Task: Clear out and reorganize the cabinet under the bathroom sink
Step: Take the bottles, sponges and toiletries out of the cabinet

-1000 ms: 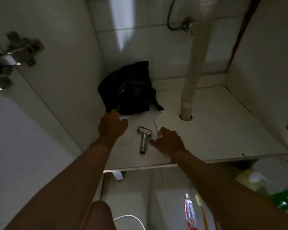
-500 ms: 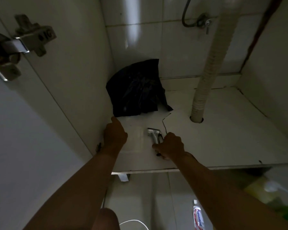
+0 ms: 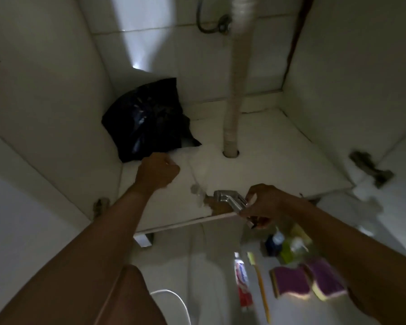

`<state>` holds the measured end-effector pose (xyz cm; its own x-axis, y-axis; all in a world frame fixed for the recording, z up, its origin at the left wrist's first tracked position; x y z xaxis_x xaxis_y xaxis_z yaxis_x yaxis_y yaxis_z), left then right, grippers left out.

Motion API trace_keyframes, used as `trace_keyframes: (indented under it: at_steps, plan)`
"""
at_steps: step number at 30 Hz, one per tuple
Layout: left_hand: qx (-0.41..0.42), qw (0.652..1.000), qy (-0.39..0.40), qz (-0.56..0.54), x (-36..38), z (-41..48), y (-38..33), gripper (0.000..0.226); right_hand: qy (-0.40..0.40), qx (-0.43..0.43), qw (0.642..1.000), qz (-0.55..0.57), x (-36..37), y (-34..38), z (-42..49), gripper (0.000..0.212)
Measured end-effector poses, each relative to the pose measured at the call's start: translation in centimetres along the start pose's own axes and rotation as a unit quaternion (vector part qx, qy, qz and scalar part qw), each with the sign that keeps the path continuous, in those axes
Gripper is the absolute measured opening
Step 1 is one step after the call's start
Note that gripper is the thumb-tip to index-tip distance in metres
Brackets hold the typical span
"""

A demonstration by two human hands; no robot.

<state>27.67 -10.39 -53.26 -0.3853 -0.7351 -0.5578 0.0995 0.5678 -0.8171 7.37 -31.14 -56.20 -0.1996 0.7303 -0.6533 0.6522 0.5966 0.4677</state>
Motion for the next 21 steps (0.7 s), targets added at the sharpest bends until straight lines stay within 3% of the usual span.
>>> trace_keyframes:
  at_steps: [5,8,11,14,21]
  plan:
    - [-0.046,0.973,0.226,0.028,8.6,-3.7,-3.6,0.009,0.032,0.02,0.999,0.01,0.7,-9.8,-4.4,0.031]
    - [-0.079,0.928,0.352,0.09,15.4,-7.1,-3.4,0.004,0.061,0.097,0.993,0.016,3.6,-16.7,-6.4,0.031]
    - [-0.1,0.881,0.444,0.132,21.5,-10.5,-1.2,0.009,0.095,0.182,0.975,0.086,8.5,-22.4,-7.4,0.016]
    - [-0.121,0.858,0.477,0.15,26.5,-13.7,2.2,0.016,0.101,0.263,0.951,0.123,12.9,-26.7,-8.6,0.016]
    - [-0.112,0.863,0.464,0.166,33.4,-19.8,7.6,0.027,-0.076,0.367,0.904,0.204,16.9,-32.0,-10.8,0.034]
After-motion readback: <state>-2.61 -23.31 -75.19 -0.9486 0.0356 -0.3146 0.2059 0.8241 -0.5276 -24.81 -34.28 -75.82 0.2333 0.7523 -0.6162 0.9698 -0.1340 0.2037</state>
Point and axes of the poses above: each hand's wrist, its own z-axis towards the middle knuckle, its own x-axis out of the palm, y = z × x, the point moved 3 cm from there along z, towards the middle knuckle, and after that the axes turned 9 degrees about -z, right-handed, at the moved point
